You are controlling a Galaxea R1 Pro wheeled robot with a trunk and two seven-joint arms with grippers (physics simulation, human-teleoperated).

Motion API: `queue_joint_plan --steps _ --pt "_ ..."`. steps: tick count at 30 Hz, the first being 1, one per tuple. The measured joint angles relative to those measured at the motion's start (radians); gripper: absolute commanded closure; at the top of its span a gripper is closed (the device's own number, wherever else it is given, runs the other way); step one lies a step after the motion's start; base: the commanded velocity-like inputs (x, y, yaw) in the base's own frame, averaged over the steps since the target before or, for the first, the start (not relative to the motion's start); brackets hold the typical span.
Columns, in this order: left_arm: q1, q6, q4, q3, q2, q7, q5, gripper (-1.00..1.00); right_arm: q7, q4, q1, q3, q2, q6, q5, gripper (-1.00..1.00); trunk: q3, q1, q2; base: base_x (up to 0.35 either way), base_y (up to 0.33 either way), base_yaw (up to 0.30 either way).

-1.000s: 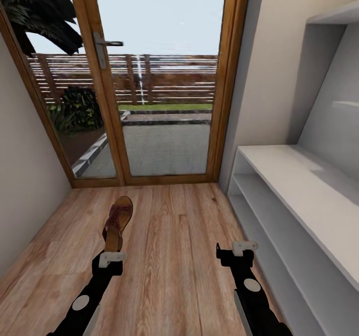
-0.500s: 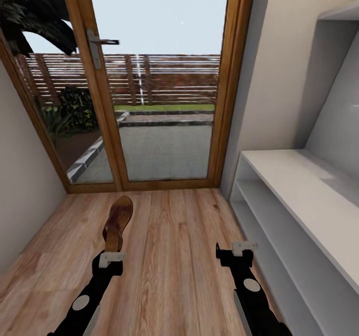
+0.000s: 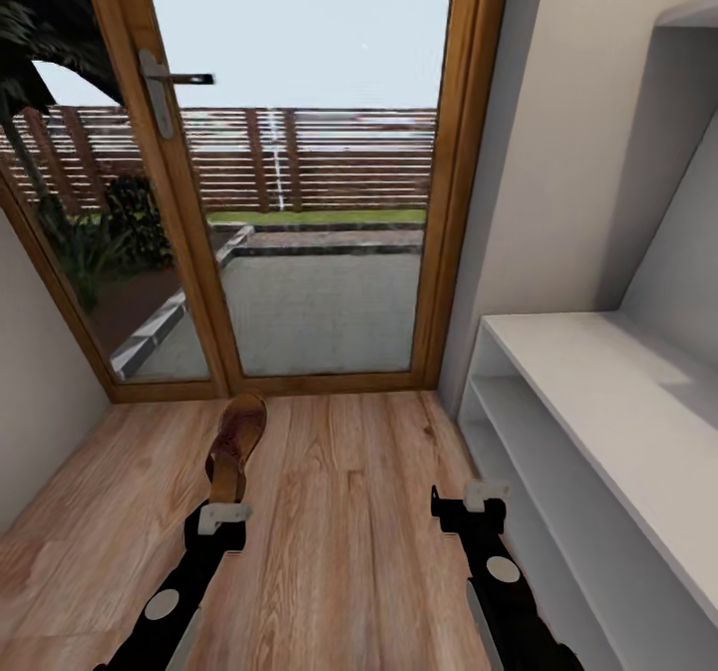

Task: Pick up the two gym shoes and the two sandals from the corridor floor and place them onto the hallstand (shoe rack) in the corridor, making sure they are on the rack and not on the floor. Arrange them so the two gym shoes are next to each other and the two sandals are next to each other.

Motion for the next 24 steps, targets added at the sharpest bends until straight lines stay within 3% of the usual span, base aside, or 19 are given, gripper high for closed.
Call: queue_joint_plan --steps 7,19,24 --pt "0.0 0.0 -0.001 0.001 0.0 0.0 0.0 1.0 0.0 0.0 0.0 0.0 0.0 0.0 0.0 -1.0 0.0 0.0 0.0 0.283 -0.128 0.093" --pt "0.0 0.0 -0.001 0.001 0.0 0.0 0.0 1.0 0.001 0.001 0.0 0.0 0.0 0.0 0.0 -1.0 0.0 0.0 0.0 0.041 -0.007 0.269" --pt "0.0 0.0 -0.001 0.001 0.0 0.0 0.0 1.0 0.001 0.001 0.0 0.0 0.0 0.0 0.0 -1.0 0.0 0.0 0.0 0.228 0.0 0.278"
